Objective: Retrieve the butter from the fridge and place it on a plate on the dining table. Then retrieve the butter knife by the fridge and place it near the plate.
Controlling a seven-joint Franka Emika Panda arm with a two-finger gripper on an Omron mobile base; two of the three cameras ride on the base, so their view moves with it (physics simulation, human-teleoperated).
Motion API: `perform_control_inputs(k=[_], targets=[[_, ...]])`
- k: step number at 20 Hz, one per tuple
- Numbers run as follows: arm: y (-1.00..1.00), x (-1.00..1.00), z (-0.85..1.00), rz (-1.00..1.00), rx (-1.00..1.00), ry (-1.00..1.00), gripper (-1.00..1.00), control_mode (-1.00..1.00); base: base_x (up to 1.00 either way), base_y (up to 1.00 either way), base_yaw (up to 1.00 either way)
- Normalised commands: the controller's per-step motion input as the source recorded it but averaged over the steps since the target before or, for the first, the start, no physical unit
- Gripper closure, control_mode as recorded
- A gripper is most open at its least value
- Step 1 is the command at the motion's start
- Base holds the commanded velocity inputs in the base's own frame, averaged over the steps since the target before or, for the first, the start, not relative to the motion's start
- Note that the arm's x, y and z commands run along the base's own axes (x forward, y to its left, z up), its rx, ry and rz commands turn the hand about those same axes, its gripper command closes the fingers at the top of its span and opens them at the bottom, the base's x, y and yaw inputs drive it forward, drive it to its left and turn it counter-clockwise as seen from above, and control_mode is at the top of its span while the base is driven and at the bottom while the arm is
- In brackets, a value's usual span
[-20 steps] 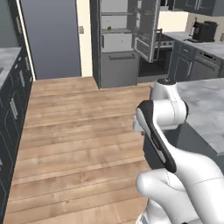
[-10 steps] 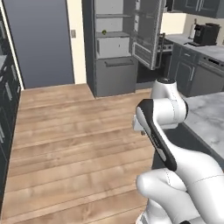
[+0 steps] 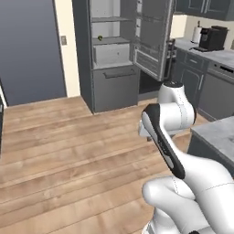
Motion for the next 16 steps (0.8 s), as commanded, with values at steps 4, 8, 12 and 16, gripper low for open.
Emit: perform_control_inputs(k=[4,8,12,16], targets=[[0.0,0.0,0.0,0.0,0.0,0.0,-1.0,1.0,1.0,0.6,-0.25],[0.0,0.0,0.0,0.0,0.0,0.0,-1.0,1.0,1.0,0.59,-0.26],[0.0,0.0,0.0,0.0,0.0,0.0,-1.0,1.0,1.0,0.59,-0.26],[0.0,0.0,0.0,0.0,0.0,0.0,-1.0,1.0,1.0,0.56,-0.27]])
